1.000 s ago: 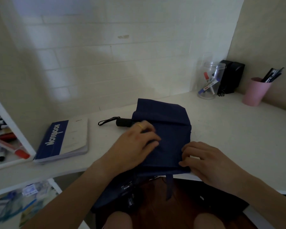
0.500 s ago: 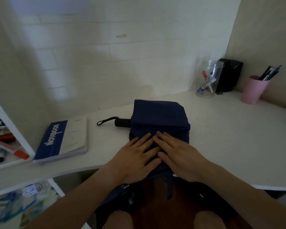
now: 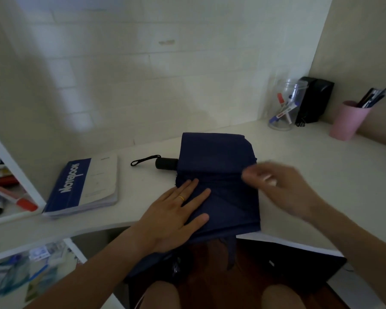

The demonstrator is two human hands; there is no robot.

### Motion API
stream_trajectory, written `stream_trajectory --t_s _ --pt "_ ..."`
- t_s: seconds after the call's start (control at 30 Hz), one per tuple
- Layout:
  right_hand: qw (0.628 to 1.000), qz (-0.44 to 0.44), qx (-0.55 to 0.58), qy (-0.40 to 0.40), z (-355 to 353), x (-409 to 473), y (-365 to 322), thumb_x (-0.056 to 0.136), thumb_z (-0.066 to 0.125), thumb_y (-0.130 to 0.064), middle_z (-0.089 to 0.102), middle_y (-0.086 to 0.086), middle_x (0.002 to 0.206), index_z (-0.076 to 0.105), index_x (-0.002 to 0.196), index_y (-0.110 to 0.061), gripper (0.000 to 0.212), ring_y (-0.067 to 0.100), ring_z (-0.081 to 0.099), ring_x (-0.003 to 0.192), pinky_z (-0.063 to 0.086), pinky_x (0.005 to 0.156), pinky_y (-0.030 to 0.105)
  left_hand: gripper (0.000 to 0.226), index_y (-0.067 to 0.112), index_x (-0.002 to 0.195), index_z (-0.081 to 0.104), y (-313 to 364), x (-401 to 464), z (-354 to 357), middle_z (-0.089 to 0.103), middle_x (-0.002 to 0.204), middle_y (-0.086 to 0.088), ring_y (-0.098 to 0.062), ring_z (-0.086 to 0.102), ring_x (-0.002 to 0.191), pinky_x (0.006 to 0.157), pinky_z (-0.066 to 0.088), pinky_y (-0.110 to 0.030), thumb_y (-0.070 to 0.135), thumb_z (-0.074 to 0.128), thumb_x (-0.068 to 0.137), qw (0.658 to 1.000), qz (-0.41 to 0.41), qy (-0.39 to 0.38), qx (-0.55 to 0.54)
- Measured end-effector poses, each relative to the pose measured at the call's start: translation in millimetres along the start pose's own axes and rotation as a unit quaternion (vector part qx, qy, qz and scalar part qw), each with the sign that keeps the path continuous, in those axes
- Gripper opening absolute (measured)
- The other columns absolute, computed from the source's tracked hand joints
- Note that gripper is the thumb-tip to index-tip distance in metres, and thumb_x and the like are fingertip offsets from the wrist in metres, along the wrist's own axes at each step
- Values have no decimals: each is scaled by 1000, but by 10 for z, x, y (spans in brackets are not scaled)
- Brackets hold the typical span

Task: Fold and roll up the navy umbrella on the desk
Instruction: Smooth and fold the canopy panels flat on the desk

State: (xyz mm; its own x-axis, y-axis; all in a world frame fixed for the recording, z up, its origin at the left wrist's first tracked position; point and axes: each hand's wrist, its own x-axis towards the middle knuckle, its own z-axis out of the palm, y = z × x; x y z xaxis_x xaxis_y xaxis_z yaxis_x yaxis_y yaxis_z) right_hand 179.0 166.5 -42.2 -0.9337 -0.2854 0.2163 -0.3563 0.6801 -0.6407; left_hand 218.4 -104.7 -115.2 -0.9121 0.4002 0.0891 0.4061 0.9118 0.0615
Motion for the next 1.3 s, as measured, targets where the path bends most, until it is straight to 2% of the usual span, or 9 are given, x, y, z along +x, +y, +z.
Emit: stream_trajectory --t_s 0.03,0.1,0.27,0.57,0.73,0.93,1.13,1.2,1.3 --pt "994 31 49 89 -96 160 -23 90 67 -47 72 -17 97 75 101 -33 20 3 66 87 48 79 16 66 48 157 -11 -2 0 11 -15 170 8 -7 -12 156 128 2 -35 72 3 97 1000 0 5 3" --pt "976 134 86 150 -264 492 8 88 70 -46 71 -7 94 76 102 -19 31 14 63 86 46 80 23 65 47 157 -10 5 -7 15 -13 170 7 -9 -10 156 128 3 -36 70 6 98 1000 1 10 3" --pt "935 273 217 -67 -255 965 46 76 80 -48 73 3 109 74 108 -15 47 20 61 91 42 81 33 65 48 157 -9 20 -21 -21 -14 170 7 -9 -10 156 128 2 -35 69 8 99 1000 -1 10 3" --pt "959 71 273 39 -309 680 -168 76 86 -20 73 5 93 73 86 -13 18 17 64 86 49 77 31 63 48 157 -7 26 -42 -7 -11 171 6 -10 -8 157 127 -4 -31 67 13 101 1000 0 31 -6" --pt "967 28 244 69 -59 129 -120 82 81 -20 73 -3 75 71 78 -12 13 7 65 73 50 73 21 62 43 160 1 35 -56 -22 20 170 2 -14 13 155 119 -9 -19 62 20 104 997 12 76 1" --pt "958 23 275 77 264 -93 142 82 80 -12 72 -1 78 65 89 -14 17 10 64 70 51 65 17 62 38 160 15 49 -68 -25 43 159 1 -15 33 147 118 -1 -19 63 18 103 996 14 88 10" --pt "965 36 258 25 413 -129 305 77 84 -4 69 20 75 64 104 -23 38 13 58 60 48 65 39 65 39 154 32 61 -113 -95 44 155 9 -10 38 139 120 21 -20 69 33 97 994 -28 88 -58" --pt "965 55 253 28 435 -103 347 75 87 -6 68 14 71 66 102 -21 37 13 57 59 48 66 38 70 35 146 46 70 -143 -144 49 147 11 -9 45 132 111 30 -19 74 47 88 975 -90 163 -119" --pt "963 82 256 28 420 -80 358 70 90 -10 63 2 66 68 98 -16 36 16 54 58 47 65 33 72 28 125 62 64 -91 -248 61 124 10 -8 60 106 95 51 -29 80 54 76 876 -258 282 -293"
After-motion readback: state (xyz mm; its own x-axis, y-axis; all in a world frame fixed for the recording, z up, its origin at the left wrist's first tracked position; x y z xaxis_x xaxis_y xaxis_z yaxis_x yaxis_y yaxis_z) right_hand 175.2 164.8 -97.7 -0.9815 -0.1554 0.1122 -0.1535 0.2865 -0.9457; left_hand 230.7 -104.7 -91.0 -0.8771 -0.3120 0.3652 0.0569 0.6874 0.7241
